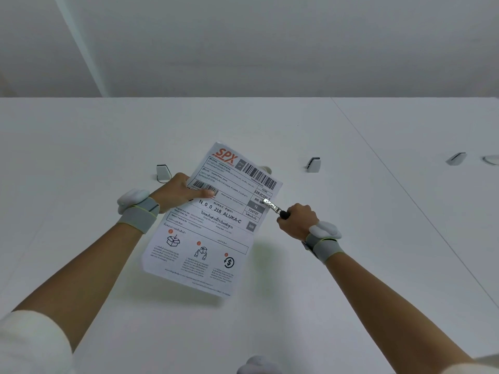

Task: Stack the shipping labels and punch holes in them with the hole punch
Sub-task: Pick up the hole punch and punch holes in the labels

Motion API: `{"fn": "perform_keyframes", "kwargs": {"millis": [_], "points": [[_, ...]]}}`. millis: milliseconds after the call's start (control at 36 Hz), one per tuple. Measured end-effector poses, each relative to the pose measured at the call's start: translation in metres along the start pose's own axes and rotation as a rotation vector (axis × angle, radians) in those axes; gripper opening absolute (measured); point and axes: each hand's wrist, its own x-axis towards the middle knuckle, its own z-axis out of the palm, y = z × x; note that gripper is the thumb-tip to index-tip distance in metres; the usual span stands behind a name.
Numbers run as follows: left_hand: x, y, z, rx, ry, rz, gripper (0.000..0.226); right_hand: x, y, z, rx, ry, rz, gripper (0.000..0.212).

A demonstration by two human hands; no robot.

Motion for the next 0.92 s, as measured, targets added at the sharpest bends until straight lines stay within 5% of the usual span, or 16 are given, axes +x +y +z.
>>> {"fn": "perform_keyframes", "kwargs": {"millis": [139,917], "points": [[0.001,0.000,-0.005,0.015,0.039,-0.011,0.018,0.001,-0.002,-0.004,0.144,-0.048,0.089,0.025],[0.003,-0.004,-0.007,-0.137,0.077,-0.030,0.042,-0.012,0.010,0.024,-0.112,-0.063,-0.247,0.018]]}}
